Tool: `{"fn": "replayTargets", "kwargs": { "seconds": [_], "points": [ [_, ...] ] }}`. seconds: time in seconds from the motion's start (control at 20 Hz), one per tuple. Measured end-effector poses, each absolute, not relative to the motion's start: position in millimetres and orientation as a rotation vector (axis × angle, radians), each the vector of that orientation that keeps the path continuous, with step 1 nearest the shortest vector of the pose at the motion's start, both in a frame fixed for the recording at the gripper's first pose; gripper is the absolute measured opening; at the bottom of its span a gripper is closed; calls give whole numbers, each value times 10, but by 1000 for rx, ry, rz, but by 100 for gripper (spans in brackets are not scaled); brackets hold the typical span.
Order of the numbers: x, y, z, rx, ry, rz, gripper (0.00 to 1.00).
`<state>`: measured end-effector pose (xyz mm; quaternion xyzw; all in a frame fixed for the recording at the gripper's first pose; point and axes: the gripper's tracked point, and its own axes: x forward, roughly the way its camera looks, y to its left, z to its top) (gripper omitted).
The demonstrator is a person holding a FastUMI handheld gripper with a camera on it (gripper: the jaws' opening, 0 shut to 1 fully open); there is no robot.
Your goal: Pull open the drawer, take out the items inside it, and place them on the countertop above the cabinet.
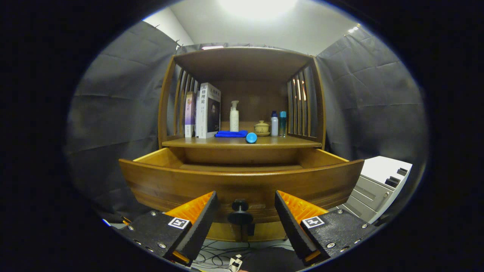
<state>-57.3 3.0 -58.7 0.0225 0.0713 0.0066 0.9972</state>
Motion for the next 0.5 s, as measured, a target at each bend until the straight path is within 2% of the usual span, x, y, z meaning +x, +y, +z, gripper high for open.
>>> {"fn": "replayTargets", "kwargs": {
  "seconds": [0.5],
  "points": [
    [-370,84,-748,30,159,54,93]
  ]
}}
